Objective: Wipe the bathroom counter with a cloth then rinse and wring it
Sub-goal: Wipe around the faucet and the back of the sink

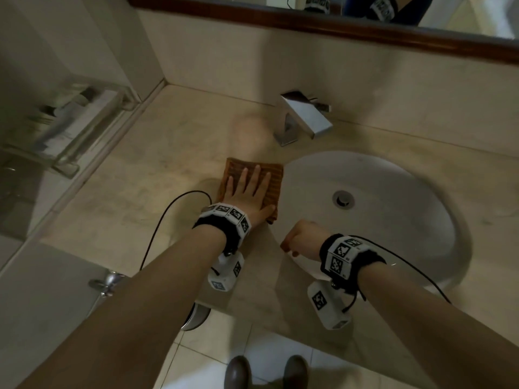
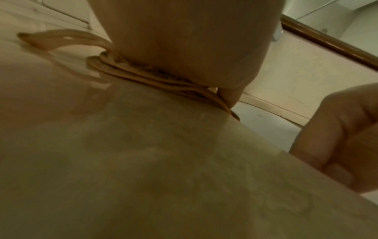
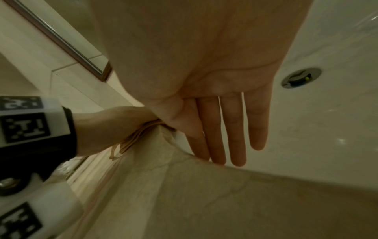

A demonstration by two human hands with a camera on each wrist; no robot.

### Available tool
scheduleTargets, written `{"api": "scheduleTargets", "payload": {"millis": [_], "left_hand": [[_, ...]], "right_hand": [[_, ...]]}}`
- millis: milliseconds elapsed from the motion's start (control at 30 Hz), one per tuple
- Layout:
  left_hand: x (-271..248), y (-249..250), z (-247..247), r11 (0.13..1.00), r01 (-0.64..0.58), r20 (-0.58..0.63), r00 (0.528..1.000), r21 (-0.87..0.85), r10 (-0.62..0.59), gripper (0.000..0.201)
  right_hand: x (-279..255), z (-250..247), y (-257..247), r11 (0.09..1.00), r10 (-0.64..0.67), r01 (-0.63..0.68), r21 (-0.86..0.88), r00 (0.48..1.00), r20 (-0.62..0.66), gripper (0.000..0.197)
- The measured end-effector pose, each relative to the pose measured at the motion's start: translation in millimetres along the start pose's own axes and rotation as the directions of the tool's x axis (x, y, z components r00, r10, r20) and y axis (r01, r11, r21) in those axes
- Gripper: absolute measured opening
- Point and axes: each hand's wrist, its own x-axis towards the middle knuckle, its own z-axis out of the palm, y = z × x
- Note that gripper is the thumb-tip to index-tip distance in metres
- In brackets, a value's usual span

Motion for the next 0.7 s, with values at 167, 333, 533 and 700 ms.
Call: {"api": "scheduleTargets", "payload": {"millis": [167,333,533,700], "left_hand": [[-2.1,3.0,-0.2,1.000,-0.009,-0.019,1.000,-0.008,0.008,0.074],[-9.7,3.9,-7.4,0.991,-0.057,-0.130,0.991,-0.118,0.042,0.059],[-12.0,-9.5,-16.6,0.940,-0.111,-0.344,0.939,-0.324,-0.007,0.031],[-25.7,-61.4,-44.8,0.188,-0.246,-0.300,0.881,-0.951,-0.365,0.016]], "right_hand": [[1.6,-0.5,-4.5,1.000,-0.019,0.019,-0.016,1.000,-0.008,0.023],[4.3,6.1,-20.3,0.993,-0.101,0.096,-0.068,0.991,-0.087,0.027],[1.8,12.5,-39.6,0.983,-0.088,0.062,-0.172,0.985,-0.146,0.024],[-2.1,14.9,-44.1,0.975,-0.109,0.076,-0.207,0.982,-0.152,0.029]]}}
